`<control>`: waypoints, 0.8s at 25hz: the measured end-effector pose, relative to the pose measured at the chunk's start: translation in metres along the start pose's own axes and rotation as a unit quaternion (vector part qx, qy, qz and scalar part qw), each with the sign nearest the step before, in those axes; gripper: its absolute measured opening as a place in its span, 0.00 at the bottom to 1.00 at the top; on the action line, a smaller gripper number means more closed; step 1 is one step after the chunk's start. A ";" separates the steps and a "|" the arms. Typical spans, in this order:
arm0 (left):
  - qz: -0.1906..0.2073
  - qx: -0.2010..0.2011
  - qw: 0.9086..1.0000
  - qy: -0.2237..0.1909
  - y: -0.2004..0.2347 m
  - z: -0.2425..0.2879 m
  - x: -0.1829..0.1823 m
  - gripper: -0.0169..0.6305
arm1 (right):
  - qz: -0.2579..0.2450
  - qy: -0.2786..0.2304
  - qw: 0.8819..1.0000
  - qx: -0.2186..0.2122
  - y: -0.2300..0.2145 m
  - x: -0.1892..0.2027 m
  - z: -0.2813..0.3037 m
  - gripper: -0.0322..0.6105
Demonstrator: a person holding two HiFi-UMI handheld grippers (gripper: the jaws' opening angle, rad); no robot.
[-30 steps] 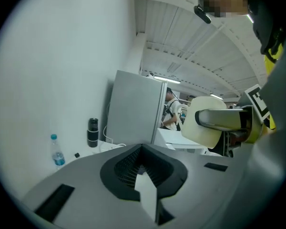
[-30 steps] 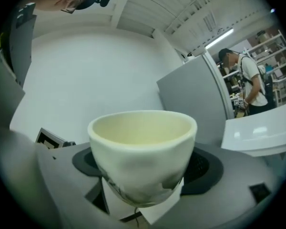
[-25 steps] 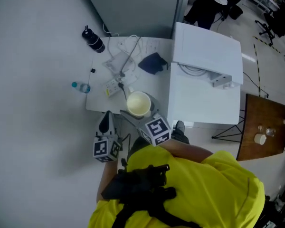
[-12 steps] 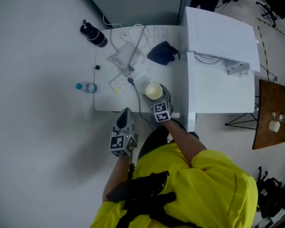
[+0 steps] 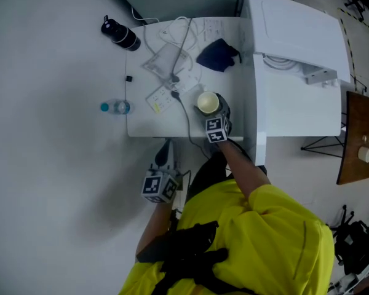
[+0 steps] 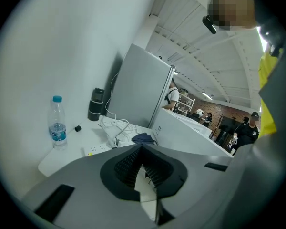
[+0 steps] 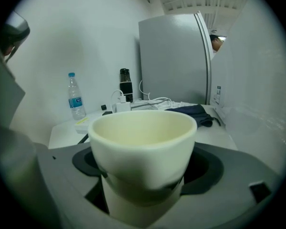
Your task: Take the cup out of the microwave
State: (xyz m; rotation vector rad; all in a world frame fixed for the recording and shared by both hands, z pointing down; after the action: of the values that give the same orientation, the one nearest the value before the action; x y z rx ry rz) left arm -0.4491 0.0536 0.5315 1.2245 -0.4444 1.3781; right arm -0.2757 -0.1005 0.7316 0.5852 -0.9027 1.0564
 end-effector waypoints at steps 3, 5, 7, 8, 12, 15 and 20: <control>0.005 -0.003 1.000 0.001 0.006 0.004 -0.005 0.03 | -0.008 0.011 1.000 0.012 0.002 0.002 0.001 0.78; 0.002 -0.004 1.000 0.004 0.007 0.009 -0.007 0.03 | -0.022 0.022 0.999 0.020 0.003 -0.004 -0.009 0.81; -0.001 0.000 1.000 0.008 0.005 0.015 -0.012 0.03 | -0.010 0.037 0.999 0.013 0.005 -0.003 -0.025 0.85; -0.001 0.003 1.000 0.009 0.005 0.017 -0.014 0.03 | 0.010 0.048 0.999 0.006 0.006 0.000 -0.034 0.85; 0.006 0.007 1.000 0.002 0.002 0.020 -0.025 0.03 | 0.078 0.063 0.992 -0.074 0.009 -0.021 -0.109 0.85; 0.014 0.012 1.000 -0.004 0.000 0.017 -0.036 0.03 | 0.096 -0.015 0.983 -0.155 0.011 -0.093 -0.187 0.61; 0.028 0.033 0.999 -0.016 -0.023 0.010 -0.074 0.03 | 0.093 -0.160 0.972 -0.146 -0.028 -0.206 -0.278 0.33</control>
State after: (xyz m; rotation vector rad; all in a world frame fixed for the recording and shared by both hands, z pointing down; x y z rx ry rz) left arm -0.4420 0.0149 0.4644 1.2988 -0.4622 1.4330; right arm -0.1971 0.0060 0.4110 0.4351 -1.3919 0.9855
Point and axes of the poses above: the fingertips, and each gripper's own axes: z forward along the fingers, y to its left, x out of its underside, the point moved 9 cm from there along -z, backward along the fingers, and after that the axes turned 6 degrees about x, right-handed, at the moved point
